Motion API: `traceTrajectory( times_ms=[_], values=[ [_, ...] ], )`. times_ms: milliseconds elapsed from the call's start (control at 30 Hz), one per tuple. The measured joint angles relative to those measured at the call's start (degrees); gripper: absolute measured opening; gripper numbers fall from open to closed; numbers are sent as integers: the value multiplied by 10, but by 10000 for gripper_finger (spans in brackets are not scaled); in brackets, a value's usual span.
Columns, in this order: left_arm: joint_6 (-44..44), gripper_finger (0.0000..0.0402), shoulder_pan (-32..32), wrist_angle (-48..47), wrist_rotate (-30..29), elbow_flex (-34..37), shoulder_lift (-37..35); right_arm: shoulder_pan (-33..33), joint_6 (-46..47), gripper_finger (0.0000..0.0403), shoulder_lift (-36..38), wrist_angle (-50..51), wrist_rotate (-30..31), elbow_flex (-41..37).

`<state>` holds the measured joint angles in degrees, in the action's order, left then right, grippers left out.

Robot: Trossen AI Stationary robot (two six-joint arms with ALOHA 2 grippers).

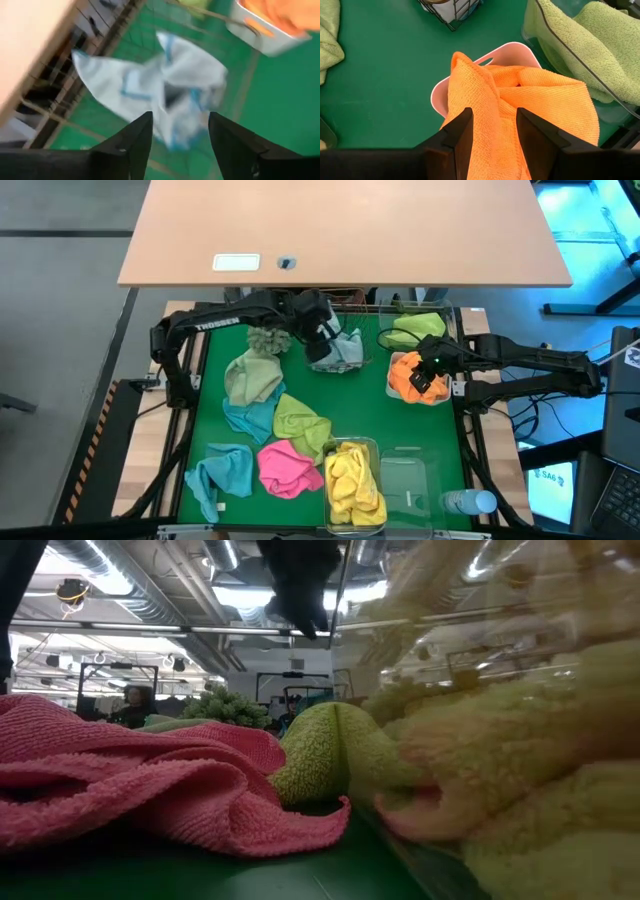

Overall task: Sort microfiber towel by color & place in baskets
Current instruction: Put the green microfiber towel into the top transparent bin

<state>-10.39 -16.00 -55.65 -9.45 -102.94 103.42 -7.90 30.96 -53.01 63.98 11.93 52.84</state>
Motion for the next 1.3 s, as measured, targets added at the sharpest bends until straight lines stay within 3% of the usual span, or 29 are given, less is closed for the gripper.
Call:
traceTrajectory(
  times_ms=[100, 233, 467, 733, 900, 1300],
  values=[
    [-14, 197, 13, -72, 37, -30, -1, 0, 0, 150, 0, 0, 0, 0],
    [-30, 200, 41, -160, 44, -31, 0, 0, 0, 150, 0, 0, 0, 0],
    [-87, 193, 100, -257, -37, 11, -2, 0, 0, 150, 0, 1, 0, 0],
    [-142, 187, 140, -224, -96, 146, -3, 0, 0, 150, 0, 1, 0, 0],
    [-165, 187, 137, -172, -99, 219, -3, 0, 0, 150, 0, 1, 0, 0],
    [-197, 187, 138, -142, -139, 303, -3, 0, 0, 150, 0, 1, 0, 0]
  ],
)
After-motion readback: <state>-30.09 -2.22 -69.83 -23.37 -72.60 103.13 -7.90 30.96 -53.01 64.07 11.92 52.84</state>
